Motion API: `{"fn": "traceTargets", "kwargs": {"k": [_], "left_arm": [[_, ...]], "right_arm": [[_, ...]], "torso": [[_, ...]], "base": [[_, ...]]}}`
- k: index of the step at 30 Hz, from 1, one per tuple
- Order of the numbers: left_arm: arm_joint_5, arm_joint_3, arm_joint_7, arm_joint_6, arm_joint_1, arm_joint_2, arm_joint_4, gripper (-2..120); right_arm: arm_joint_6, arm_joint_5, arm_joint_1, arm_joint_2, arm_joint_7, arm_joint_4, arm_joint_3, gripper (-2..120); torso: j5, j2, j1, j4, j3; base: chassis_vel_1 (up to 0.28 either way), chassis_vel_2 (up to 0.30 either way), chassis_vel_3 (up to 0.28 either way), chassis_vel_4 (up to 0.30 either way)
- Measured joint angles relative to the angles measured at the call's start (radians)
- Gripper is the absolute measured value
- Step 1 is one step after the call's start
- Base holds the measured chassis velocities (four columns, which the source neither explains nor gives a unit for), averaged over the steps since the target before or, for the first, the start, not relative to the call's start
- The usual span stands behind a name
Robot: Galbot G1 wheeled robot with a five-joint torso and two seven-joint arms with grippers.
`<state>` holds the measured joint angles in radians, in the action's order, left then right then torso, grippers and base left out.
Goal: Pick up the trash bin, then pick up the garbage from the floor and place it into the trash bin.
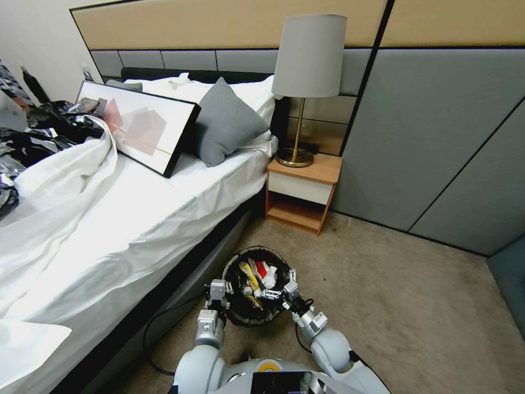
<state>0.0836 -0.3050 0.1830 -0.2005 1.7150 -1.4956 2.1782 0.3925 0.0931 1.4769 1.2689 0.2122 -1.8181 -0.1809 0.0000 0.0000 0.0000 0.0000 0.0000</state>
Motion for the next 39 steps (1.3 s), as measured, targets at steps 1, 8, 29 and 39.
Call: {"fn": "traceTargets", "kwargs": {"k": [1, 8, 29, 39], "left_arm": [[-0.001, -0.001, 0.001, 0.000, -0.001, 0.000, 0.000, 1], [-0.003, -0.002, 0.002, -0.001, -0.003, 0.000, 0.000, 1], [-0.014, -0.017, 0.004, -0.001, -0.012, 0.000, -0.046, 1], [-0.010, -0.007, 0.004, -0.001, -0.005, -0.003, -0.035, 1]], "right_arm": [[0.003, -0.001, 0.003, -0.001, 0.000, 0.000, -0.003, 100], [0.009, -0.001, 0.009, -0.004, -0.001, -0.010, -0.013, 100], [0.113, -0.076, 0.122, 0.061, -0.161, -0.196, -0.211, 100], [0.187, -0.055, 0.181, 0.115, -0.263, -0.121, -0.391, 100]], "torso": [[0.0000, 0.000, 0.000, 0.0000, 0.000], [0.0000, 0.000, 0.000, 0.0001, 0.000], [-0.0001, 0.000, 0.000, 0.0000, 0.000], [0.0002, 0.000, 0.000, 0.0000, 0.000]], "base": [[0.000, 0.000, 0.000, 0.000], [0.000, 0.000, 0.000, 0.000], [0.000, 0.000, 0.000, 0.000], [0.000, 0.000, 0.000, 0.000]]}}
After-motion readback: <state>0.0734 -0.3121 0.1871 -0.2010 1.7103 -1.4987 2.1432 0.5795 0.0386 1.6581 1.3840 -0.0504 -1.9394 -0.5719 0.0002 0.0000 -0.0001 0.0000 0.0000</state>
